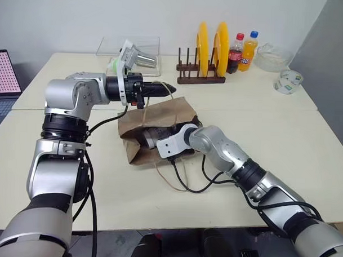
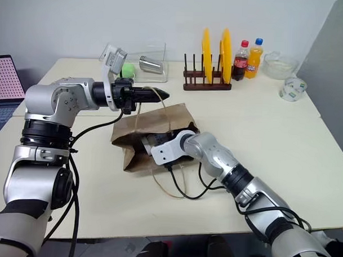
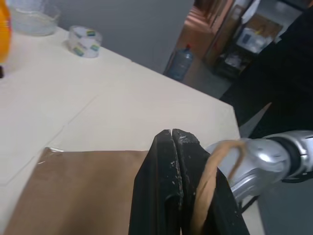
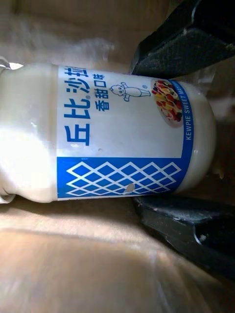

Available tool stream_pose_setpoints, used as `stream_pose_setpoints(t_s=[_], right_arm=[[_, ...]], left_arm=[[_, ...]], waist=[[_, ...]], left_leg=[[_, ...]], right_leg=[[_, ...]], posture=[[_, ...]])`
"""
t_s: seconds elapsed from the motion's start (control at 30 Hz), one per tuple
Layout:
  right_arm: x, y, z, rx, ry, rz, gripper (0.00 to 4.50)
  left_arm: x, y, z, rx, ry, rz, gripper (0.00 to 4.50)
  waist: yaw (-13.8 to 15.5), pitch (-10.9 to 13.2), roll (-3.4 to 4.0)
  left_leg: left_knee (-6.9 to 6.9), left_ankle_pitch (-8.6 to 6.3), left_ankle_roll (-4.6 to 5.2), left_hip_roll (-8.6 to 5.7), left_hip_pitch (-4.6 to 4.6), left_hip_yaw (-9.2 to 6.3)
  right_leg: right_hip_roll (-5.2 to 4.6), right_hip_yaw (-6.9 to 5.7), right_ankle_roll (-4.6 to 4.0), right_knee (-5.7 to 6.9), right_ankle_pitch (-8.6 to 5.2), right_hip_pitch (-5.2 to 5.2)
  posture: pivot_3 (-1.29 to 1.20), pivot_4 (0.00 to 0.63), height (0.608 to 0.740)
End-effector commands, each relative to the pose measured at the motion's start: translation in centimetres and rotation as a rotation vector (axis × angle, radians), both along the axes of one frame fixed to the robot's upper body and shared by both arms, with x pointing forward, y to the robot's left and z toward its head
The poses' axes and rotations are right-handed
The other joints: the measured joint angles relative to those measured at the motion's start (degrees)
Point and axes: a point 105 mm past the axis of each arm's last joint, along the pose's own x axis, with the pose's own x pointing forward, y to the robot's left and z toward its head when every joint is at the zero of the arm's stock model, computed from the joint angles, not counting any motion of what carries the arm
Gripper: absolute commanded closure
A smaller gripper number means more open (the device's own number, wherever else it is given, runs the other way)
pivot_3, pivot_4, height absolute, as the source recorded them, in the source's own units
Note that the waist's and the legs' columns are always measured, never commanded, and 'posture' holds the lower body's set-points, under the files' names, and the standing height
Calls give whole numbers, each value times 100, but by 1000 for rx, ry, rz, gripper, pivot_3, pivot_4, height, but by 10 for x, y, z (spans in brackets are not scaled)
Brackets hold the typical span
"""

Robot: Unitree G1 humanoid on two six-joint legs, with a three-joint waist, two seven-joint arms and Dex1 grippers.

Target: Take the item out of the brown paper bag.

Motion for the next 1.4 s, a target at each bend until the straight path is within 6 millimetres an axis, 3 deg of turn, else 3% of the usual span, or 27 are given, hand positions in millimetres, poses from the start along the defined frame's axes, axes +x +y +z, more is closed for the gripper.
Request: stream_pose_setpoints(t_s=[0.03,0.2,0.43,0.73,0.83,1.03,1.17,1.27,1.4], right_arm=[[-19,8,26,68,16,90,1494],[-41,16,34,91,50,152,1494],[-64,4,84,386,158,288,1494],[-82,-19,132,686,306,338,1495],[-78,-42,156,855,332,284,1495],[-63,-101,184,1030,225,110,1495],[-48,-146,166,932,151,-111,1495],[-25,-193,125,752,102,-364,1495],[-10,-235,73,485,85,-557,1495]], left_arm=[[6,-1,19,-7,-98,31,4500],[11,-3,22,-5,-133,54,4500],[20,-5,18,17,-167,97,4500],[25,-8,13,25,-176,120,4500],[27,-8,12,29,-183,132,4500],[28,-4,10,30,-186,149,4500],[28,-2,11,29,-188,155,4500],[28,-2,12,26,-194,156,4500],[28,-3,15,19,-206,157,4500]], waist=[[0,0,0],[-22,0,0],[5,0,-1],[6,0,0],[19,0,0],[43,1,0],[43,1,0],[48,2,-3],[34,4,1]], left_leg=[[0,0,0,0,-2,0],[-1,0,0,0,-2,1],[2,0,0,-1,-5,-1],[1,-1,1,-1,-4,-1],[0,-1,2,-1,-5,-4],[1,-2,3,-6,-11,-5],[-2,-6,11,-5,-12,-2],[0,-10,18,-6,-13,3],[3,-11,24,-6,-10,23]], right_leg=[[0,-1,0,-2,0,0],[0,0,0,0,0,-3],[-2,-1,0,0,0,-2],[-2,-1,0,1,0,-1],[-2,-3,0,1,0,-1],[-5,-3,0,-1,0,-1],[-5,-3,0,-3,0,-2],[-4,-2,1,-6,0,-1],[-5,11,1,-1,-1,-1]], posture=[[0,150,740],[0,150,740],[0,150,740],[0,150,740],[0,150,740],[0,150,740],[0,150,740],[0,150,740],[0,150,740]])
